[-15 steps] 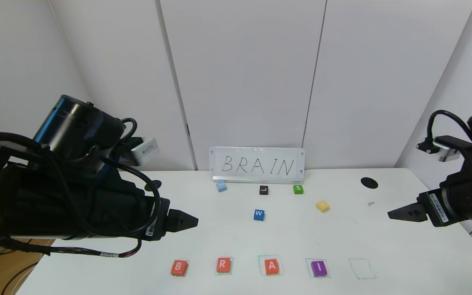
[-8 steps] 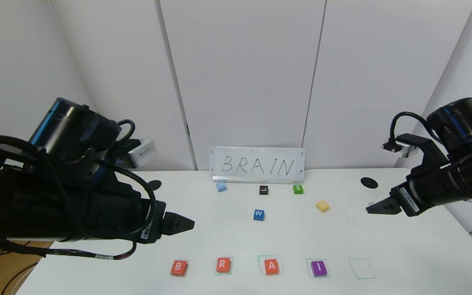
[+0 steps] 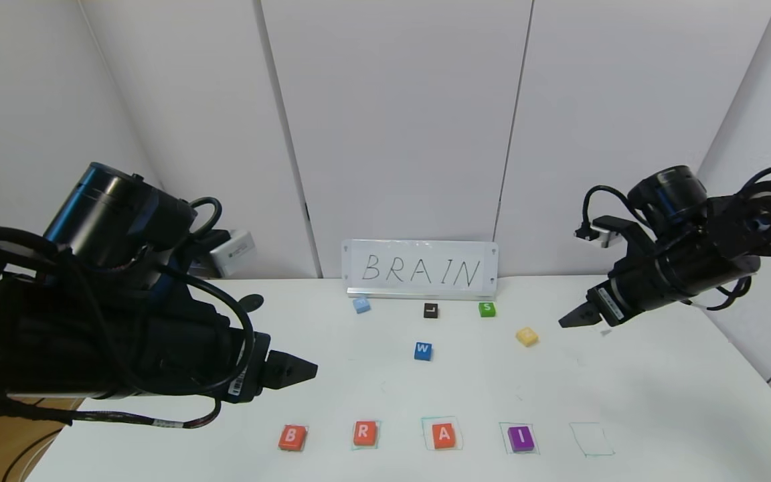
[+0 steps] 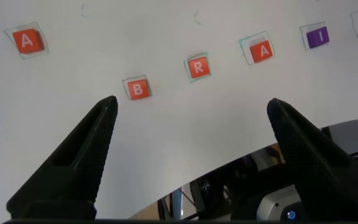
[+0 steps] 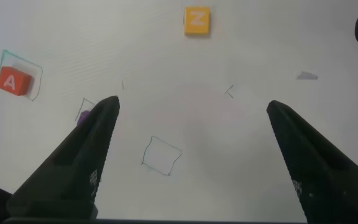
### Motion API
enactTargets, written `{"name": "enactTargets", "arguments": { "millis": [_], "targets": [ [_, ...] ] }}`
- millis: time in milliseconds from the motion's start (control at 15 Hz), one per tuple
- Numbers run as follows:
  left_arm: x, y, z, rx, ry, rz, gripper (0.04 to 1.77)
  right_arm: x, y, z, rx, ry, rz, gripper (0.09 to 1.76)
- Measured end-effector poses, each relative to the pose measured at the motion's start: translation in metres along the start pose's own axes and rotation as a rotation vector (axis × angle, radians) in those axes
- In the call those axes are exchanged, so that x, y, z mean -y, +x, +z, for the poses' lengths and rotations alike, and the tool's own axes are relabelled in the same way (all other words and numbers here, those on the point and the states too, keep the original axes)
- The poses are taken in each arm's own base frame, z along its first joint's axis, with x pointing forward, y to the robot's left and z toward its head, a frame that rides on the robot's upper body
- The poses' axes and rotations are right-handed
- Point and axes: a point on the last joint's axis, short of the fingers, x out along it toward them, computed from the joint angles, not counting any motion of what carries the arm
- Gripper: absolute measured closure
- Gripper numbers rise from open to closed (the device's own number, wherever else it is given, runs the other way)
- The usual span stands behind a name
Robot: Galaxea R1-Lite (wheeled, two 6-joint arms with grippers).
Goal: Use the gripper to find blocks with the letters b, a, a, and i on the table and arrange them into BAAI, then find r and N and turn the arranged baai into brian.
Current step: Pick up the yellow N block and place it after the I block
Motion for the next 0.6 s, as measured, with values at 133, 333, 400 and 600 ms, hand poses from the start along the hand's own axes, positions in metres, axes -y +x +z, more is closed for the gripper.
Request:
{"name": "enactTargets", "arguments": {
  "millis": [133, 333, 400, 600],
  "targets": [
    [0.000, 0.000, 0.000, 0.001, 0.001, -0.002, 0.10, 0.004, 0.017, 0.006, -0.012, 0.001, 0.004, 0.14],
    [0.001, 0.002, 0.000, -0.004, 0.006, -0.002, 0.10, 0.009, 0.041, 0.016, -0.023, 0.002, 0.000, 0.14],
    [0.001, 0.003, 0.000, -0.006, 0.007, -0.001, 0.10, 0.010, 0.049, 0.019, -0.025, 0.000, -0.001, 0.14],
    [0.001, 0.007, -0.001, -0.003, 0.011, -0.003, 0.09, 0.010, 0.069, 0.026, -0.027, -0.014, 0.006, 0.14]
  ]
}}
